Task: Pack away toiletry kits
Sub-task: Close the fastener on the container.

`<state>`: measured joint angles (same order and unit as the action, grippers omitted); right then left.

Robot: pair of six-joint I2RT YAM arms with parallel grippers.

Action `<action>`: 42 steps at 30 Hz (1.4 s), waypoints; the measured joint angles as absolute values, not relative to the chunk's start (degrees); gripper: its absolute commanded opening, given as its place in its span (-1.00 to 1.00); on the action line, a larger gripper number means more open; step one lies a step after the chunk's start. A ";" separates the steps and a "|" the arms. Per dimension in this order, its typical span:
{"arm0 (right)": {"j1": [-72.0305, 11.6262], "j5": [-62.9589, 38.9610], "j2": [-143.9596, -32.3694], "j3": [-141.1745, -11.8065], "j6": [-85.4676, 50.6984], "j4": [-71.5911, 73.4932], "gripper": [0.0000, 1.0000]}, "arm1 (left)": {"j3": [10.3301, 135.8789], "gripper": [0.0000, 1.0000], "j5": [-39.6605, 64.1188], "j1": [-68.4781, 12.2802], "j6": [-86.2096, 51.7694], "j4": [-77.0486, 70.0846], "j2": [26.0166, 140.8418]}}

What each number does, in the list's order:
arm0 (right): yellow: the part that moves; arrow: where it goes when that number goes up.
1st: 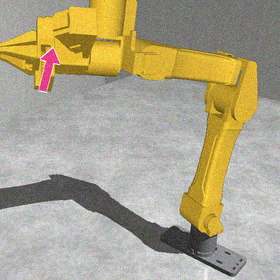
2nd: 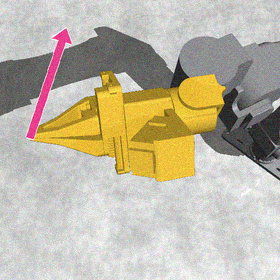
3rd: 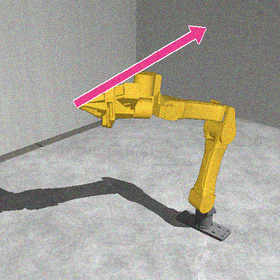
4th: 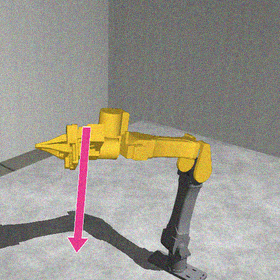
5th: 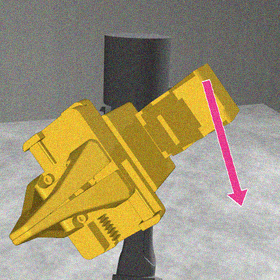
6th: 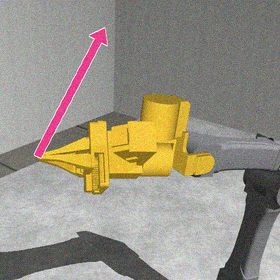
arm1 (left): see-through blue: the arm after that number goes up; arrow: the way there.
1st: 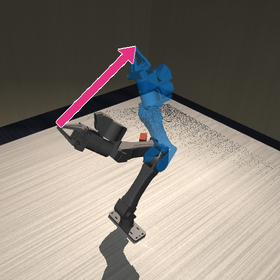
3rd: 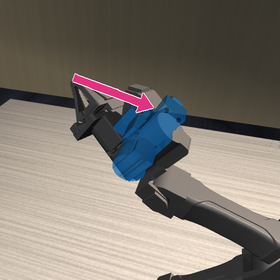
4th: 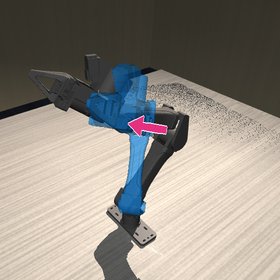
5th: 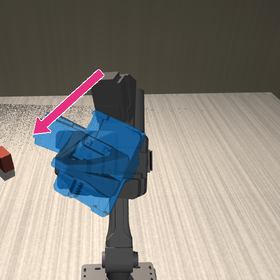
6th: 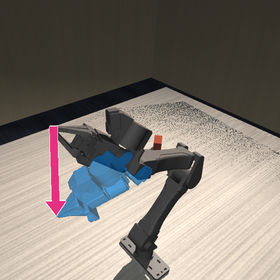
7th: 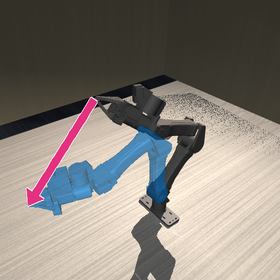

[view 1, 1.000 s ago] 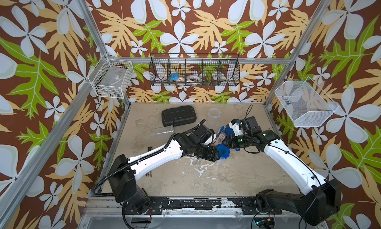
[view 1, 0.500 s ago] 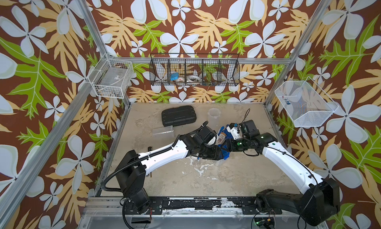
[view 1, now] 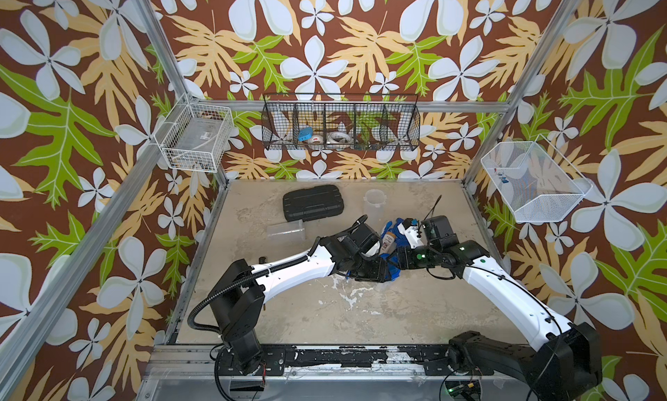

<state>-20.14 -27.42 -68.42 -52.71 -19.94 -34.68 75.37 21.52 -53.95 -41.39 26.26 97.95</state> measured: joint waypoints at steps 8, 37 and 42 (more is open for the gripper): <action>-20.10 -29.39 -67.85 -50.61 -21.15 -34.50 0.07 | 76.12 0.14 21.61 -53.95 -40.40 27.18 98.61; -13.04 -32.34 -59.66 -46.85 -24.80 -37.54 0.13 | 79.00 0.99 13.41 -54.11 -36.16 34.59 98.13; -12.69 -29.54 -57.63 -49.63 -24.36 -39.40 0.36 | 82.02 0.99 8.38 -54.37 -37.15 39.68 94.67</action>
